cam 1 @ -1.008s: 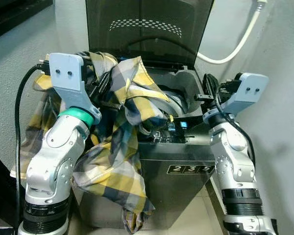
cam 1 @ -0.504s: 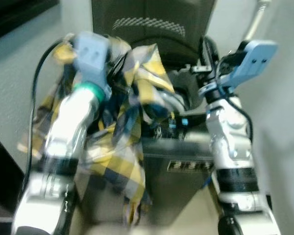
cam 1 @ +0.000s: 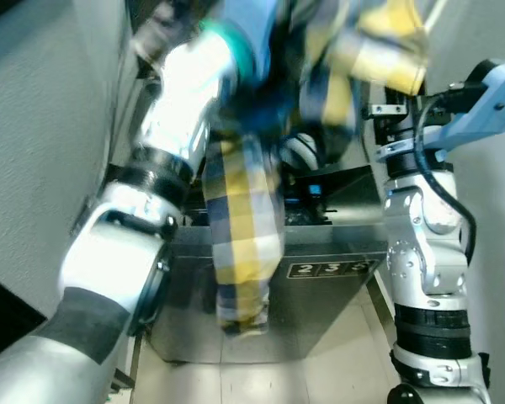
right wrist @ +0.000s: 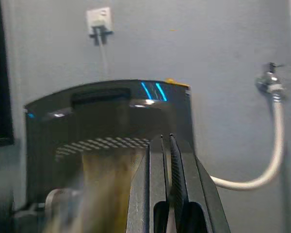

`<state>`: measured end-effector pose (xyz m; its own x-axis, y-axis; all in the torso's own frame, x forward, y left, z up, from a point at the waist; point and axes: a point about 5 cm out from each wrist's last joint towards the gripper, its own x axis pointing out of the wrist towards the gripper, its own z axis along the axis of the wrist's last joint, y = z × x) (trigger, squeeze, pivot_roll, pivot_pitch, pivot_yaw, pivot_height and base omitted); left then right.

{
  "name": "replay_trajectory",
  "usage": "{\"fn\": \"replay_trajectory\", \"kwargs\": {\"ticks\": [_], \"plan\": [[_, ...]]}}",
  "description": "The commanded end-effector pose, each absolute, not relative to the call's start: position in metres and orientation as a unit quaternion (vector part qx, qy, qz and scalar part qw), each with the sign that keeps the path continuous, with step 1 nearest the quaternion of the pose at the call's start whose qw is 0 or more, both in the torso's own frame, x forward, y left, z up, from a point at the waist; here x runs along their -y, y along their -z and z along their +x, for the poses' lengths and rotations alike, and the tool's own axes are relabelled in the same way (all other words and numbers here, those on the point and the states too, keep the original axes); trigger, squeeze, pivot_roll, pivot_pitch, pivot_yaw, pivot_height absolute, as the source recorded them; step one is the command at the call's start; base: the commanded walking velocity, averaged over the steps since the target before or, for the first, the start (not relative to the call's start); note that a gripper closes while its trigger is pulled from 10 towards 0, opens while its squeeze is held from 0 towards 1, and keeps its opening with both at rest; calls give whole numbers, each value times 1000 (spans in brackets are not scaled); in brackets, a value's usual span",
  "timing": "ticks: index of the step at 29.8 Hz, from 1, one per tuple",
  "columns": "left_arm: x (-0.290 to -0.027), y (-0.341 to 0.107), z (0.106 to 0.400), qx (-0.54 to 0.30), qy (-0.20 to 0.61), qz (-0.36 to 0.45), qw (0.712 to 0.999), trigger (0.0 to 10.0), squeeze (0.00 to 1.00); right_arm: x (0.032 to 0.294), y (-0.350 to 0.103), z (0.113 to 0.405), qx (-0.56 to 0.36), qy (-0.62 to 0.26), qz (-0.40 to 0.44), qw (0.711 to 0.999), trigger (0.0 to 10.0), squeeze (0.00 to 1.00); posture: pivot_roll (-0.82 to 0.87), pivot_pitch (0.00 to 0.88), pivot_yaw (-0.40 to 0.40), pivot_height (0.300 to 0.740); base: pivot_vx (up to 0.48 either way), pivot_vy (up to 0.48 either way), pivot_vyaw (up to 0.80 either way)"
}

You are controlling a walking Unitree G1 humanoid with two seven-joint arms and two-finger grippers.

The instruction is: Clothes washing

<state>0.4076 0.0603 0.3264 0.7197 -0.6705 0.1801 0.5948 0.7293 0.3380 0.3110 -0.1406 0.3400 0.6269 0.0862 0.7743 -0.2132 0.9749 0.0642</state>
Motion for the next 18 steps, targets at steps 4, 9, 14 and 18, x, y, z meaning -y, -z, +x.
{"fn": "replay_trajectory", "kwargs": {"ticks": [4,9,14,18], "plan": [[-80,-297,413,80,327,73,939,10000,0,135,-334,310,408,-97,76,905,10000,0,-25,166,25,731,0,0,0],[-119,-298,400,109,282,16,953,10000,1000,128,-329,315,392,-115,81,909,10000,0,27,157,-3,731,0,0,0],[-138,-310,386,149,260,6,954,10000,1000,126,-327,318,387,-121,84,910,10000,0,43,153,-9,731,0,0,0],[-151,-319,351,168,308,-54,935,10000,1000,122,-325,320,381,-133,89,911,10000,0,69,150,-21,731,0,0,0]]}}
